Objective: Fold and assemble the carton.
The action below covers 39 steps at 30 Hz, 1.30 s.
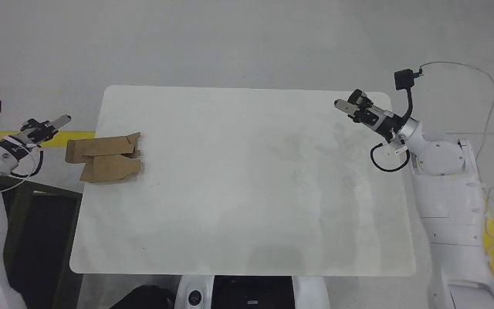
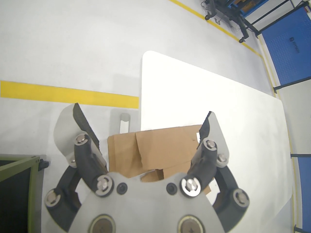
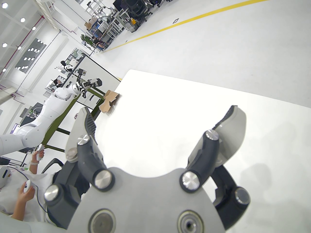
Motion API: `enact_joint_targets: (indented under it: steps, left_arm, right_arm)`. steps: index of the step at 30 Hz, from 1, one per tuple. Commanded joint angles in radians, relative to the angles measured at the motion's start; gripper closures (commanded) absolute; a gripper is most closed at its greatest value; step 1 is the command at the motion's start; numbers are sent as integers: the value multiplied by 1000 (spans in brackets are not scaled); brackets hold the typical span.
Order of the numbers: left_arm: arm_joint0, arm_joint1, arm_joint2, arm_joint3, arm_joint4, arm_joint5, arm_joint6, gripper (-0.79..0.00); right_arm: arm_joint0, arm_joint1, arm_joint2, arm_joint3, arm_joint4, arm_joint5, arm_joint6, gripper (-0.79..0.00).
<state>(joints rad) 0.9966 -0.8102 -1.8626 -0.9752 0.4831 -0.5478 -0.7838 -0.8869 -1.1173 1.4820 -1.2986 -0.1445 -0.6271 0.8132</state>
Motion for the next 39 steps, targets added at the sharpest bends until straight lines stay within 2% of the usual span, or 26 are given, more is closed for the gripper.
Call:
enact_joint_targets:
  steps: [1, 6, 10, 19, 20, 21, 22, 23, 39]
  left_arm:
    - [11, 4, 0, 5, 12, 3, -9, -785]
    - [45, 8, 4, 26, 22, 24, 2, -785]
    - [67, 11, 15, 35, 18, 37, -34, -785]
    - [97, 9, 36, 53, -64, 54, -53, -776]
    - [98, 8, 38, 54, -77, 55, -54, -643]
    - [100, 8, 39, 56, -86, 58, -53, -342]
    - [101, 8, 41, 58, -97, 59, -56, -111]
    - [101, 8, 43, 59, -107, 58, -63, 0]
    - [81, 12, 51, 80, -228, 57, -41, 0]
  right_arm:
    - [0, 0, 0, 0, 0, 0, 0, -785]
    - [0, 0, 0, 0, 0, 0, 0, -785]
    - [0, 0, 0, 0, 0, 0, 0, -785]
    - [0, 0, 0, 0, 0, 0, 0, -785]
    - [0, 0, 0, 0, 0, 0, 0, -785]
    - [0, 0, 0, 0, 0, 0, 0, -785]
    - [0, 0, 0, 0, 0, 0, 0, -785]
    - [0, 0, 0, 0, 0, 0, 0, -785]
    - [0, 0, 0, 0, 0, 0, 0, -785]
